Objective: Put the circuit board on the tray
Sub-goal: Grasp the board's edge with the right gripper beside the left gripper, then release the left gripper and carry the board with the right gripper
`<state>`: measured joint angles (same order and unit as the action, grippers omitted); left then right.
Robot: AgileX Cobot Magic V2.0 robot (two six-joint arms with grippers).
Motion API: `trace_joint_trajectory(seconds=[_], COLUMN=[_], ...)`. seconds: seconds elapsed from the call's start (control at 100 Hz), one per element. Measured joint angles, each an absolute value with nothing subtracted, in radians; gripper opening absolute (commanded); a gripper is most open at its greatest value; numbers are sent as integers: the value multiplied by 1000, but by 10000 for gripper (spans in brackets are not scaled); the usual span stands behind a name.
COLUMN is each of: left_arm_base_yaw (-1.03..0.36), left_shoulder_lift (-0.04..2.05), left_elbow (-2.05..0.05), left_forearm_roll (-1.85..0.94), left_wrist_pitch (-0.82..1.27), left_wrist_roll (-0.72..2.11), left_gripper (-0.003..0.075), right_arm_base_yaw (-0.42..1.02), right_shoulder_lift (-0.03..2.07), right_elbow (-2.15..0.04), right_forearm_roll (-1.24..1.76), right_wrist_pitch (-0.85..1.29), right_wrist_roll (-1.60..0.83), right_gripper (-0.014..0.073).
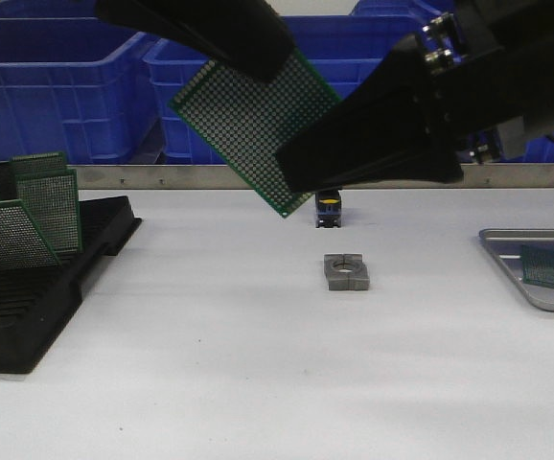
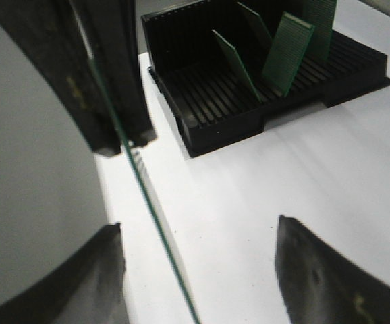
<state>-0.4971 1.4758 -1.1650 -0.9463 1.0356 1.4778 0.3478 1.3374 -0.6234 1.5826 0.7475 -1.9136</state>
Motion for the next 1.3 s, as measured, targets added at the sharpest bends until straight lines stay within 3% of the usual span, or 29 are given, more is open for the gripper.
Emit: trace_joint_trajectory(seconds=[0.16,0.3,0.37,0.45,0.56,0.67,0.95,1.3], left_arm_base_yaw=[-497,-497,-497,-497,-497,-497,-455,-412], left_shoulder_lift=[1476,1476,1476,1476,1476,1476,1471,1471], left_elbow=[-1165,-1165,-1165,-1165,-1165,-1165,-1167,-1167], left_forearm_roll=[-946,-946,-946,-946,-948,-948,-946,-946], left_wrist_pitch=[1033,1030,1031,1029,1019,993,873,856], left_wrist_roll=[1478,1480,1480,1480,1480,1480,1480,1480], left_gripper=[-20,-11,38,158,388,510,514,514], right_arm_base_yaw=[348,349,352,352,352,352,352,352], right_shoulder_lift=[1347,1347,1347,1347,1347,1347,1347,1386], right_elbow=[-623,-623,-623,-623,-623,-623,-623,-623], right_forearm_roll=[1583,1571,1557,1557,1572,1578,1581,1642], right_wrist_pitch=[781,804,815,816,811,807,686,162], right_wrist_roll=[-1914,-1926,-1934,-1934,-1925,-1923,-1883,-1827], right_gripper=[38,-129,-119,-121,-121,-121,-121,-121])
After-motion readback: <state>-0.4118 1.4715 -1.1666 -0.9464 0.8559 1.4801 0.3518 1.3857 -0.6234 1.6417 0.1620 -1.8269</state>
